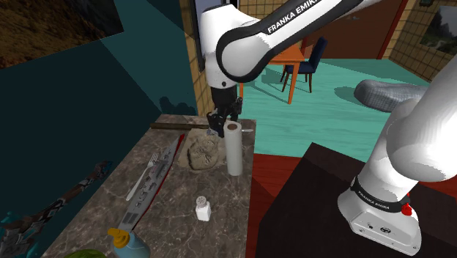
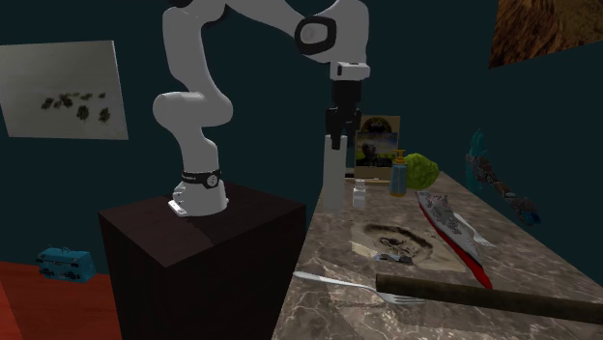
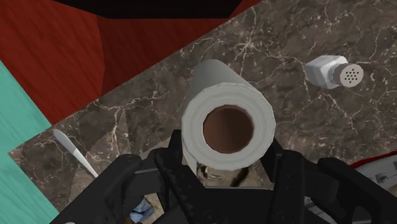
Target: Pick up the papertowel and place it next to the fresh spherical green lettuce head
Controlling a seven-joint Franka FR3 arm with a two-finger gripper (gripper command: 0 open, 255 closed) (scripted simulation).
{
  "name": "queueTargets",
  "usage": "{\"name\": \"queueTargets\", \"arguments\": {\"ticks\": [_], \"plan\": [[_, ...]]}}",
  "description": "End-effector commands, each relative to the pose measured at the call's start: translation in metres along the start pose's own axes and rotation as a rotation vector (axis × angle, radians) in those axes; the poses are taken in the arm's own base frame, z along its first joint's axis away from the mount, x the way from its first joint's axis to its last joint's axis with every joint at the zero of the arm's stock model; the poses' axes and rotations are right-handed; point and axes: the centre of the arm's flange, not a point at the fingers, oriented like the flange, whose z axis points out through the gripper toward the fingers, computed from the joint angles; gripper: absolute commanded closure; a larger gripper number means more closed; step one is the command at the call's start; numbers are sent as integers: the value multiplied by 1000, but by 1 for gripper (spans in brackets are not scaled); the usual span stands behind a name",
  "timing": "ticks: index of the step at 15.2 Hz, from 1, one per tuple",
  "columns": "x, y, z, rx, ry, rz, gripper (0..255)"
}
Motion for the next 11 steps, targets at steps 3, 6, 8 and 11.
{"name": "queueTargets", "arguments": {"ticks": [3, 6, 8, 11], "plan": [[0, 0, -22, 0, 0, 0, 255], [0, 0, -37, 0, 0, 0, 255], [0, 0, -48, 0, 0, 0, 255], [-1, 0, -64, 0, 0, 0, 255]]}}
